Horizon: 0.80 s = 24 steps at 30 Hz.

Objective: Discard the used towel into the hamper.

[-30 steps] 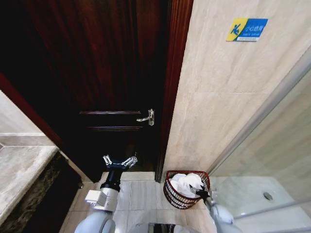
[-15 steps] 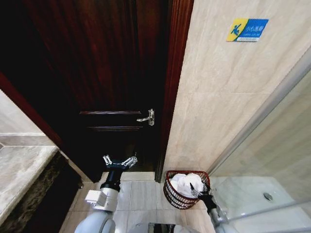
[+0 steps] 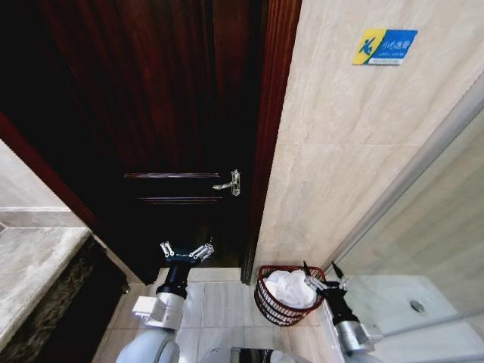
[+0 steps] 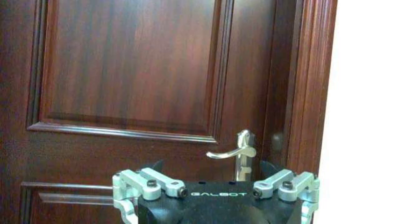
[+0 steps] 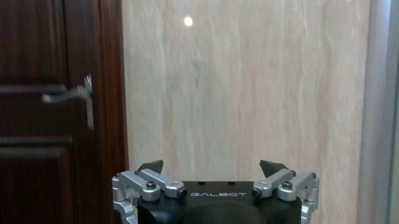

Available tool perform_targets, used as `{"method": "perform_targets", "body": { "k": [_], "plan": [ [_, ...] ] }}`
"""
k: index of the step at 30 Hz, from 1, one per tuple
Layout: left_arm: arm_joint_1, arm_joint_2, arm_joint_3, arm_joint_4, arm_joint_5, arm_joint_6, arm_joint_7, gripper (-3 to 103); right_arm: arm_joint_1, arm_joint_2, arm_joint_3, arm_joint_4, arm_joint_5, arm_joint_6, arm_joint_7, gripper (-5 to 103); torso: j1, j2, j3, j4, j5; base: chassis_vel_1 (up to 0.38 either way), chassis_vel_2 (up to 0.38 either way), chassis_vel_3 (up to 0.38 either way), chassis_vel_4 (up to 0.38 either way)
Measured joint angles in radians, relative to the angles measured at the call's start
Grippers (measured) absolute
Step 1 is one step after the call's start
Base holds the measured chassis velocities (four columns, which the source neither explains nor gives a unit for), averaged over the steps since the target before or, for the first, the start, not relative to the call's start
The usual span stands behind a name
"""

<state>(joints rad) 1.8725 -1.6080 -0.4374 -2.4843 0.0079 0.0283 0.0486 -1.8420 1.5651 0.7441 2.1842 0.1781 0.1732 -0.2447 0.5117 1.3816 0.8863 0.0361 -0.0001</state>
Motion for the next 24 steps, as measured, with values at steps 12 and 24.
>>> {"method": "perform_targets", "body": {
  "k": [12,24],
  "plan": [
    [0.0,0.0,0.0,0.0,0.0,0.0,0.0,100,0.037,0.043,-0.044,0.173,-0.095,-0.044,0.021,100,0.0,0.0,0.0,0.0,0.0,0.0,0.0,0.0,0.0],
    [0.0,0.0,0.0,0.0,0.0,0.0,0.0,100,0.045,0.045,-0.084,0.185,-0.146,-0.044,0.04,100,0.0,0.0,0.0,-0.0001,0.0001,0.0,0.0,0.0,0.0]
  ]
}}
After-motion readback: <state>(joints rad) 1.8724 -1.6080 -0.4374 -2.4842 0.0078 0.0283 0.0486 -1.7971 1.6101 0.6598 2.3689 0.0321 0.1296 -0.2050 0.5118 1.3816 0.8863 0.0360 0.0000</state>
